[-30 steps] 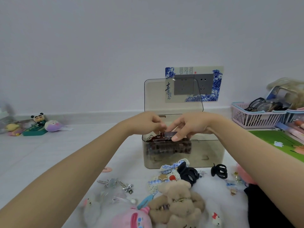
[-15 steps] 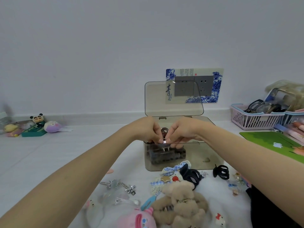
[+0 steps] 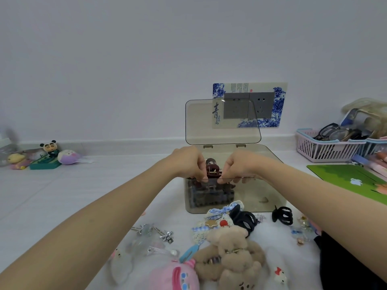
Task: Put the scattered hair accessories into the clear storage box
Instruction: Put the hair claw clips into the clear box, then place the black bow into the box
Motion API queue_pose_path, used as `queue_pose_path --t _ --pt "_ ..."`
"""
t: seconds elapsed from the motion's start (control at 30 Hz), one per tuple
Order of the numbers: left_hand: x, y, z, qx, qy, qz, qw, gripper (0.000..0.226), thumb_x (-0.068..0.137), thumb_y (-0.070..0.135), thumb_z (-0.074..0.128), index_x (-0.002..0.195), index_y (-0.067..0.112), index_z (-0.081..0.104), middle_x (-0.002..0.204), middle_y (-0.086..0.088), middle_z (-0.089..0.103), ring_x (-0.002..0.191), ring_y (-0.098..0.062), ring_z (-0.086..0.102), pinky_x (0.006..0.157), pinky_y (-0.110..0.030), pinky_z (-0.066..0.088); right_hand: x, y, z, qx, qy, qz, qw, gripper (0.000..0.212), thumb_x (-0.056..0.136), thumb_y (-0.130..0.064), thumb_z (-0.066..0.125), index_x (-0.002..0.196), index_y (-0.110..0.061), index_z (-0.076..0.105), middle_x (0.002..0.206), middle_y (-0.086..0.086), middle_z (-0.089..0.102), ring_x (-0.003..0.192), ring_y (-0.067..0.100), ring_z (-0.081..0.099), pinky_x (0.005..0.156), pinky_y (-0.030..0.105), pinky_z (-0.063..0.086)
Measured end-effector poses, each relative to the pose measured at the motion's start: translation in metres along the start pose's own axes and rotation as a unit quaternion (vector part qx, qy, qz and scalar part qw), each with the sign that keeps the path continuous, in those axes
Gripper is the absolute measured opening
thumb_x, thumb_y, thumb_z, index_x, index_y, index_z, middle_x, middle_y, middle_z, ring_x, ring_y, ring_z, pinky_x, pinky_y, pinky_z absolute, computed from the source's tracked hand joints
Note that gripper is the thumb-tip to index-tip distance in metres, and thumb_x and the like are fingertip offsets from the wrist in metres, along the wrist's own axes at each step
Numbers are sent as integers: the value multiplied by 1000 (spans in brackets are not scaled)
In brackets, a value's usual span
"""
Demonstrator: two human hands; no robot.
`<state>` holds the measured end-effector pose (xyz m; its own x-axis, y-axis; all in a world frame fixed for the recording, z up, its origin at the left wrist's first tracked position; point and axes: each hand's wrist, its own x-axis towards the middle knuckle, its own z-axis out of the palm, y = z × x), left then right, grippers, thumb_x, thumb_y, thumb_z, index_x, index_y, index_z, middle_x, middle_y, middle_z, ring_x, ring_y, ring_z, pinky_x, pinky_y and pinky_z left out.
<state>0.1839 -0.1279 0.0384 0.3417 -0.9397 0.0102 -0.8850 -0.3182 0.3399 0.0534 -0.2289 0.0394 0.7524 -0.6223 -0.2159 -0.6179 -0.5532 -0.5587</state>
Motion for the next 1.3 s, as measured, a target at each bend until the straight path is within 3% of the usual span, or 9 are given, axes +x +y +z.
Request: queue_pose_path --t 0.1,0.17,0.33,0.43,0.6,0.9,1.03,1.2,1.3 --pt "-2 3 0 6 31 2 999 8 73 27 76 74 22 70 67 14 61 82 -12 55 83 -31 38 2 3 -1 29 17 3 999 40 75 -31 74 104 -6 64 111 12 66 98 25 62 85 36 56" --pt "-1 2 1 1 62 -2 998 13 73 30 76 78 23 66 69 15 59 84 -11 54 92 -33 37 1 3 0 47 14 4 999 37 76 -31 73 105 -9 63 113 11 63 105 28 61 86 39 56" --pt "4 -2 1 -20 63 -3 998 39 73 31 76 110 29 62 114 7 64 105 -12 58 104 -40 35 2 -2 1 60 -7 -1 998 24 78 -24 73 96 -12 62 115 19 63 85 27 65 81 35 58" --pt "3 -3 0 -21 3 32 999 43 83 26 66 125 31 57 128 8 58 116 -11 53 105 -37 35 3 -2 2 55 -5 -3 998 21 78 -25 73 91 -12 61 113 19 64 78 24 64 82 36 58" --pt "1 0 2 8 -15 36 999 32 93 31 50 125 32 58 129 8 60 118 -14 53 105 -41 38 -5 3 -3 61 -12 -22 998 26 81 -26 70 102 -13 63 109 12 65 85 22 65 77 31 58" --pt "-42 46 7 -10 88 110 990 28 90 43 52 115 39 61 116 6 67 116 -19 52 108 -43 32 -80 34 -20 -31 181 -142 973 28 81 -34 67 107 -25 66 104 -4 67 95 10 61 84 22 46" --pt "-67 77 24 -41 32 146 988 25 87 44 55 110 42 63 104 8 66 106 -18 51 100 -35 38 -125 68 -11 -46 220 -127 966 22 81 -31 65 101 -26 69 100 -6 68 95 11 61 88 28 48" --pt "-84 118 45 -21 0 170 985 27 88 43 55 113 36 63 123 11 63 127 -15 40 110 -32 24 -172 105 -1 -49 256 -83 962 13 85 -36 59 92 -29 68 101 -10 66 99 11 58 80 21 42" --pt "-93 142 53 -34 -48 188 980 35 87 43 57 119 30 61 119 9 65 113 -7 55 109 -35 31 -187 127 -2 -109 283 -44 952 34 82 -52 47 99 -32 68 110 -9 67 109 17 56 94 37 42"
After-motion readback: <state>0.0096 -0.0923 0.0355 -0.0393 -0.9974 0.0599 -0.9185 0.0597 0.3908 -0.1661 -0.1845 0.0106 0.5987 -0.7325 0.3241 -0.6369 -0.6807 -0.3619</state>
